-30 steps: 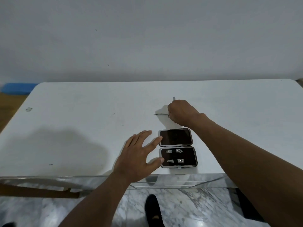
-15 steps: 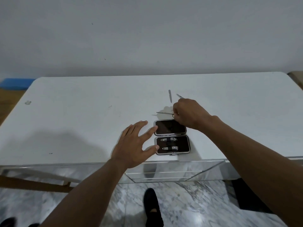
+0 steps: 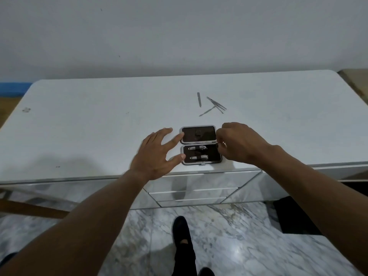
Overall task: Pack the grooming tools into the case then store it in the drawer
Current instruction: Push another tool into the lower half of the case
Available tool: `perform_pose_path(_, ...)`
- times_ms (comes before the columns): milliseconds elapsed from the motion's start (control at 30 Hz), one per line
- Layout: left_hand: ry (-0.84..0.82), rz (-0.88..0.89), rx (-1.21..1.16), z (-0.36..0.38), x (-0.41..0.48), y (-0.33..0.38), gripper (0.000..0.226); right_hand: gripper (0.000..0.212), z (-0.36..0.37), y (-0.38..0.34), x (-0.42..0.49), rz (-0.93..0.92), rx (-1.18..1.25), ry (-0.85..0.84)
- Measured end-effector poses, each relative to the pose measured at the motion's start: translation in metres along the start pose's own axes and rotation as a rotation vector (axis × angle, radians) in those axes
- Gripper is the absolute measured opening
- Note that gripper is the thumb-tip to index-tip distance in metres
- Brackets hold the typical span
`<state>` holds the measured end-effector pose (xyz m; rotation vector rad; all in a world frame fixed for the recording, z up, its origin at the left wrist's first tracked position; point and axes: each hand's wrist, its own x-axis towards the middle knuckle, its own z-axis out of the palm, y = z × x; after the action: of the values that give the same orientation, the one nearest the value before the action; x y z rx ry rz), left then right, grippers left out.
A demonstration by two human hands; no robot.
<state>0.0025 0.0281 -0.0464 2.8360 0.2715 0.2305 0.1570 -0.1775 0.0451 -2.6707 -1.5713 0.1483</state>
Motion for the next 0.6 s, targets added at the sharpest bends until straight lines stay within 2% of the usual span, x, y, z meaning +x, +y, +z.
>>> perform_pose_path(267, 0.007, -0.003, -0.010, 0.003, 0.001, -0.002, 0.070, 0.016, 0.015, 0.001, -0.025, -0.009, -0.086, -0.009)
perform_pose_path(600, 0.011, -0.002, -0.024, 0.001, 0.001, -0.002, 0.070, 0.011, 0.011, -0.002, -0.016, -0.038, -0.214, -0.013)
